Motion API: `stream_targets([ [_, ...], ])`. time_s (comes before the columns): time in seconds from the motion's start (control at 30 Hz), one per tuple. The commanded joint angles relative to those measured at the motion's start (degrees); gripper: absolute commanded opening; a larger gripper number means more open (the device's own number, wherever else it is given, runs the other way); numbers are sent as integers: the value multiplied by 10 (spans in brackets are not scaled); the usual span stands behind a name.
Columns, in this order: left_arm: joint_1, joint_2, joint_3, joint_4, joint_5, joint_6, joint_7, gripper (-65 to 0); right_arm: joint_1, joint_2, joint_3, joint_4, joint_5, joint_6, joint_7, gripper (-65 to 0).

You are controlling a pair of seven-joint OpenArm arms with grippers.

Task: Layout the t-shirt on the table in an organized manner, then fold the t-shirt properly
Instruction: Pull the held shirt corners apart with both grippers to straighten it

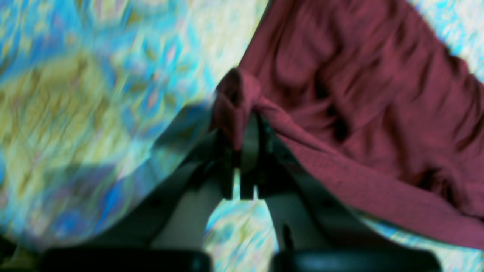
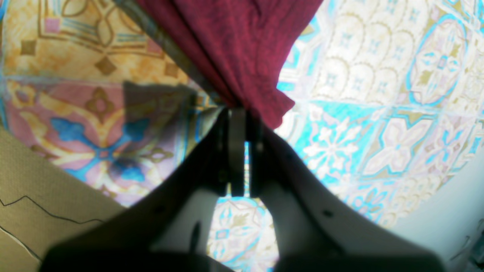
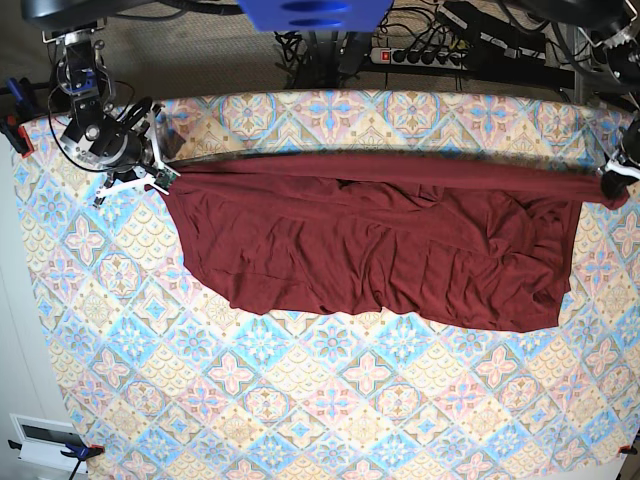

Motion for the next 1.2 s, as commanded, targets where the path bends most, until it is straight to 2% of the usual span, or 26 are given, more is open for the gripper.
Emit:
stream_targets([
  [0.0,-21,-8,-3,-1,1,1,-2,-646,21,11,6,7,-10,-5,-7,-650],
  [0.13,-89,10,-3,-46,40,1,26,-646,58,9,3,6,-10,-5,-26,-650],
  [0.5,-202,75,-3,-118,202,1,12,-646,74,8,3,-74,-10,-5,-23,-650],
  [0.63,-209,88,-2,-119,228,1,-2,-639,107,-19,3,-81,-10,-5,-25,-650],
  [0.77,-206,91,-2,-119,231,2,0,-562,122,-32,3,-81,-10,-5,-27,-650],
  [0.87,-195,88,-2,-119,230,2,0,-462,122,-36,3,-80,-10,-5,-28,-650],
  [0.93,-183,70,-2,-118,226,2,0,-394,122,-36,3,-77,-10,-5,-28,-645],
  [1.03,-174,63,-5,-117,223,1,0,-341,122,-36,3,-65,-10,-5,-28,-598],
  [1.17,-167,35,-19,-117,168,1,0,-331,121,-35,8,-25,-10,-5,-28,-507],
])
